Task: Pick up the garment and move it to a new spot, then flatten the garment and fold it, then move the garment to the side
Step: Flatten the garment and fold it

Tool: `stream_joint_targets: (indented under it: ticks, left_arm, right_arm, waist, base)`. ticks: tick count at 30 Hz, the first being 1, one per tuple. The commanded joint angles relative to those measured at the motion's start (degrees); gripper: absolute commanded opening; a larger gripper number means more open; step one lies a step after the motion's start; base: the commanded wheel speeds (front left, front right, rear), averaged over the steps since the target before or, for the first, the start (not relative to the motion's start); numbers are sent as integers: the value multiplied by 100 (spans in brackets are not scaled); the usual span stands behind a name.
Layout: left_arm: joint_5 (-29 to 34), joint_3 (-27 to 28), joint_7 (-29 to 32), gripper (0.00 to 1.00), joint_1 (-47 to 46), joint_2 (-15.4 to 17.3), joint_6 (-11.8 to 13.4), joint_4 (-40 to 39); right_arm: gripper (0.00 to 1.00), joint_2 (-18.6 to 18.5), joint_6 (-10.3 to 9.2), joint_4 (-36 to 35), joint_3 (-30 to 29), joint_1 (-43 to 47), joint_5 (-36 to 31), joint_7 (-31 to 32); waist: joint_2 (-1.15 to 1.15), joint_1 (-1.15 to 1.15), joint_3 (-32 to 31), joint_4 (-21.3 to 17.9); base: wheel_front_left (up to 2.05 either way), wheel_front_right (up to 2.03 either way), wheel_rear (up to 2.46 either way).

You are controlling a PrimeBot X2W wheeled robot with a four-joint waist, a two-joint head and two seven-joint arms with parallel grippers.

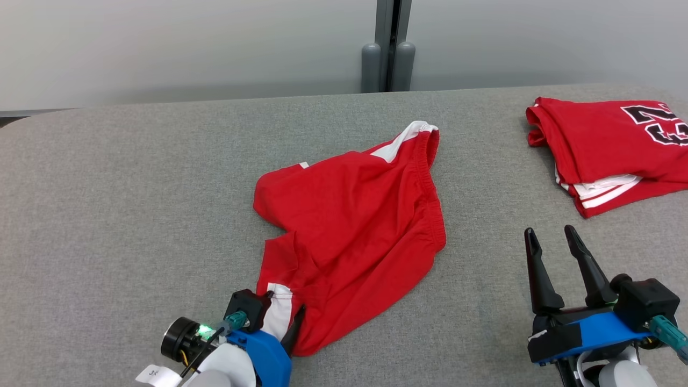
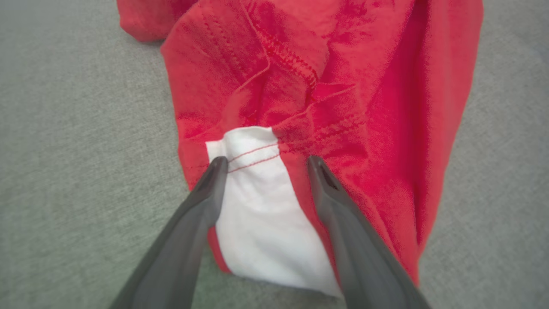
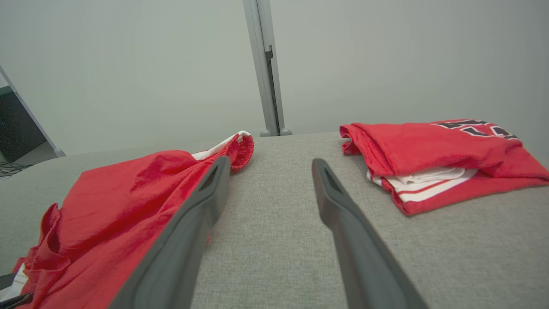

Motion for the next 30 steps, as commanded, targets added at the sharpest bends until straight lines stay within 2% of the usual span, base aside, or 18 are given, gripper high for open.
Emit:
stream_joint_targets:
  ticks: [1,2,3,4,10,17,25,29,30]
  left_arm:
    - [-47,-37,-28,64,-164,-21,-5,190]
    - [-47,-37,-28,64,-164,-21,-5,190]
    - [-69,-9,-143,11,-231,-57,-5,327]
    - [-84,1,-207,0,-259,-73,8,382]
    - [-157,146,-673,0,-375,-99,125,475]
    - [-409,459,-1202,0,39,-65,390,183]
    - [-835,896,-1383,0,867,15,805,-430]
    - [-934,911,-1365,0,1153,-23,892,-592]
    - [-898,898,-1393,65,1183,-23,923,-648]
  right_arm:
    - [100,3,1,23,12,-88,9,-41]
    - [100,3,1,23,12,-88,9,-41]
    - [100,-15,1,41,5,-110,29,-50]
    - [100,-22,1,47,-9,-114,33,-50]
    - [100,-30,1,95,-67,-45,35,-90]
    - [100,-18,1,168,-86,64,39,-97]
    - [100,-45,1,231,-85,123,62,-54]
    - [100,-59,1,279,-64,139,82,-37]
    - [100,-73,1,297,-53,137,89,-37]
  waist:
    - [0,0,15,-16]
    - [0,0,15,-16]
    - [0,0,16,-18]
    - [0,0,11,-13]
    - [0,0,-53,122]
    - [0,0,-205,456]
    - [0,0,-256,779]
    - [0,0,-249,895]
    - [0,0,-250,917]
  base:
    - [0,0,0]
    - [0,0,0]
    - [0,0,0]
    - [0,0,0]
    - [0,0,0]
    - [0,0,0]
    - [0,0,0]
    - [0,0,0]
    - [0,0,0]
